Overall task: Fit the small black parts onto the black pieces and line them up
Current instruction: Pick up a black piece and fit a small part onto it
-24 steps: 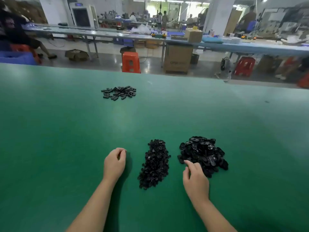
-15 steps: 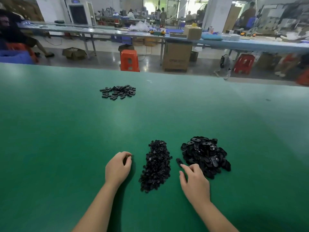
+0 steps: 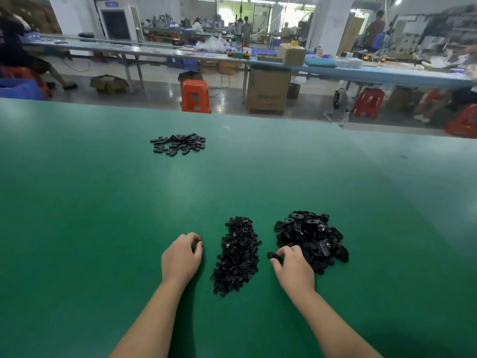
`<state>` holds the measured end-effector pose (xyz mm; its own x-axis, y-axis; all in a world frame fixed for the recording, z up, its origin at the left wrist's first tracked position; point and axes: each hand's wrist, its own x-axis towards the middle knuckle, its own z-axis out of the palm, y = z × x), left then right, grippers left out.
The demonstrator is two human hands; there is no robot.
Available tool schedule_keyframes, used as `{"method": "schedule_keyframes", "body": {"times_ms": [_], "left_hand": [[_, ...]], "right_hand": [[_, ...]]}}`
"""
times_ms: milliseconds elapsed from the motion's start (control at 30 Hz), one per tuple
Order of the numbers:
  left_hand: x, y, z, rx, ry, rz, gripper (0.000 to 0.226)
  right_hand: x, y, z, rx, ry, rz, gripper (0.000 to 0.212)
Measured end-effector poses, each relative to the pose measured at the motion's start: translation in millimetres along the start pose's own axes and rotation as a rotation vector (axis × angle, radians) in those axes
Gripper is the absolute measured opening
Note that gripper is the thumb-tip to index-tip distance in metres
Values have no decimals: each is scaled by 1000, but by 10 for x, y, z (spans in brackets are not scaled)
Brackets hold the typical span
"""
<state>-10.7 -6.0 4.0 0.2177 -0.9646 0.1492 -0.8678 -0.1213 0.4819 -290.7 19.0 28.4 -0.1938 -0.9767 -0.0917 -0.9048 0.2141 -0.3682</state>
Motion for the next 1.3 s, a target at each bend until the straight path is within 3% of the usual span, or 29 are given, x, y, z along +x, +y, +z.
{"method": "schedule_keyframes", "body": {"times_ms": [100, 300, 733, 900, 1033, 1300], "left_hand": [[-15, -18, 1, -8, -2, 0, 12], [-37, 8, -7, 42, 3, 14, 18], [-109, 236, 58, -74, -127, 81, 18], [-119, 213, 45, -56, -170, 110, 14], [-135, 251, 57, -50, -107, 89, 12], [-174, 260, 101, -62, -27, 73, 12]], "right_hand": [[3, -15, 35, 160, 28, -10, 5], [-53, -52, 150, 642, 130, 6, 13], [-16, 46, 263, 793, 157, 39, 4], [-14, 26, 273, 778, 148, 38, 17], [-1, 29, 278, 790, 128, 52, 26], [14, 29, 280, 809, 142, 60, 12]]}}
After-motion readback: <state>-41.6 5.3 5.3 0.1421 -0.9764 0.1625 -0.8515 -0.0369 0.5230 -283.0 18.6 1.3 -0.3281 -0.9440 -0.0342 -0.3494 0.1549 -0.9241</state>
